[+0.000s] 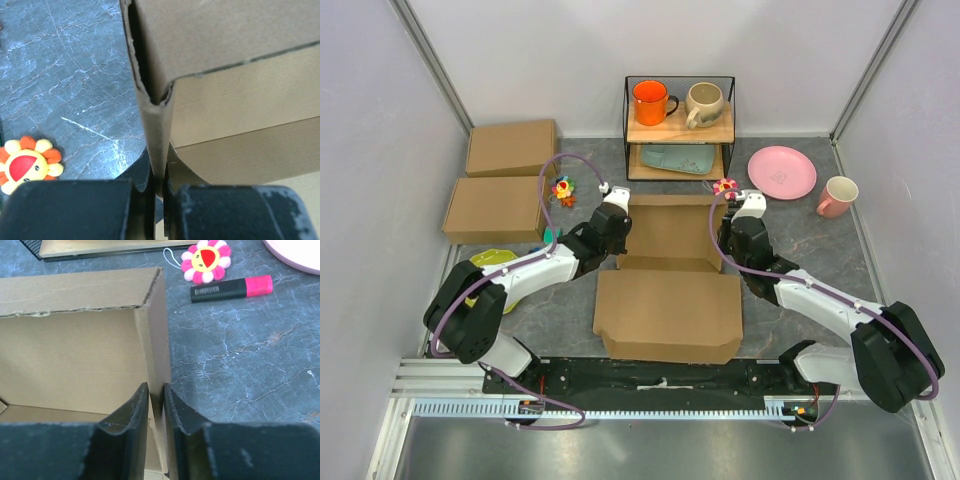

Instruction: Fold the paper box

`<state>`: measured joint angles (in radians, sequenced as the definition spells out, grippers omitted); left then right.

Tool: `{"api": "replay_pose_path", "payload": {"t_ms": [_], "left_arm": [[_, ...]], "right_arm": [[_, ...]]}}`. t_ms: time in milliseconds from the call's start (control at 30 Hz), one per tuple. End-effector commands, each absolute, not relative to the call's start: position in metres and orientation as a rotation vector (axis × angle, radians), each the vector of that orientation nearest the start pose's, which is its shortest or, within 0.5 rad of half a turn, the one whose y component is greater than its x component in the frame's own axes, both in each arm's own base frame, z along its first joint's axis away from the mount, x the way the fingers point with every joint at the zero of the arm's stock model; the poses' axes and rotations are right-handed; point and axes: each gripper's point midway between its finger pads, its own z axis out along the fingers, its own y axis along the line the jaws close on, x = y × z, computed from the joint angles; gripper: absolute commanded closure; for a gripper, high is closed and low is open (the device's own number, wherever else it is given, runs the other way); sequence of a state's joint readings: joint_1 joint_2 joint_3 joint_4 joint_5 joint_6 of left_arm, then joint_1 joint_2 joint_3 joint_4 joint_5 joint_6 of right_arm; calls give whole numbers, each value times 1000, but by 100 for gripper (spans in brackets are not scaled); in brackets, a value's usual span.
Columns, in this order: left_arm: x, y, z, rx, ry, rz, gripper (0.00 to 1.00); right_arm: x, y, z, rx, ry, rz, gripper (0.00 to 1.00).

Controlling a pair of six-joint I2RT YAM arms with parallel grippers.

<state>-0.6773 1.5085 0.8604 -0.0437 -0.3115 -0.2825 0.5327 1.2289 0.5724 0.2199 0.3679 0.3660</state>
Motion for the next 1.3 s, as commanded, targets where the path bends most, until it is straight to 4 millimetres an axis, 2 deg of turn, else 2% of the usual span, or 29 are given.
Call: {"api": "replay_pose_path", "payload": {"t_ms": [0, 33, 67, 133, 200, 300, 333, 500, 533, 567, 733, 767, 800, 833, 933, 1033, 1167, 1200, 1267], "left_arm": [[329, -236, 101, 404, 2200, -260, 98], [328, -237, 101, 406, 2203, -267, 98], [327, -238, 102, 403, 2202, -277, 98], [325, -237, 101, 401, 2205, -280, 98], [323, -236, 100, 392, 2209, -286, 98], [321, -236, 100, 369, 2213, -295, 98], [320, -235, 100, 360, 2214, -295, 98], [320, -224, 102, 251, 2206, -259, 98], [321, -220, 103, 225, 2200, -234, 98], [322, -218, 105, 187, 2193, -233, 98], [325, -209, 109, 85, 2170, -172, 98], [327, -205, 111, 56, 2159, -141, 98], [326, -203, 111, 54, 2165, -117, 98], [327, -198, 112, 33, 2159, -81, 98], [327, -190, 109, 2, 2180, -14, 98], [328, -185, 106, -29, 2194, 37, 98], [326, -184, 103, -69, 2206, 32, 98], [326, -184, 102, -75, 2207, 30, 98], [326, -184, 104, -100, 2205, 19, 98]], "right_arm": [[329, 148, 108, 56, 2035, 241, 67], [330, 151, 111, 51, 2030, 260, 50], [331, 152, 111, 54, 2033, 260, 45], [336, 155, 114, 49, 2042, 249, 42], [339, 155, 109, 32, 2073, 221, 42], [345, 154, 102, 23, 2121, 161, 54], [347, 153, 101, 28, 2126, 144, 64], [345, 137, 100, 65, 2127, 9, 85], [341, 136, 99, 55, 2141, -25, 98], [341, 133, 100, 62, 2138, -54, 100], [338, 133, 100, 55, 2150, -82, 100], [338, 136, 102, 52, 2146, -59, 96], [338, 141, 104, 45, 2143, -24, 86], [336, 149, 107, 37, 2143, 33, 67], [336, 159, 119, 33, 2125, 113, 50], [334, 161, 124, 28, 2128, 129, 48], [329, 155, 119, 3, 2153, 94, 51], [328, 153, 116, 2, 2160, 83, 53], [325, 151, 102, -15, 2198, 46, 67]]}}
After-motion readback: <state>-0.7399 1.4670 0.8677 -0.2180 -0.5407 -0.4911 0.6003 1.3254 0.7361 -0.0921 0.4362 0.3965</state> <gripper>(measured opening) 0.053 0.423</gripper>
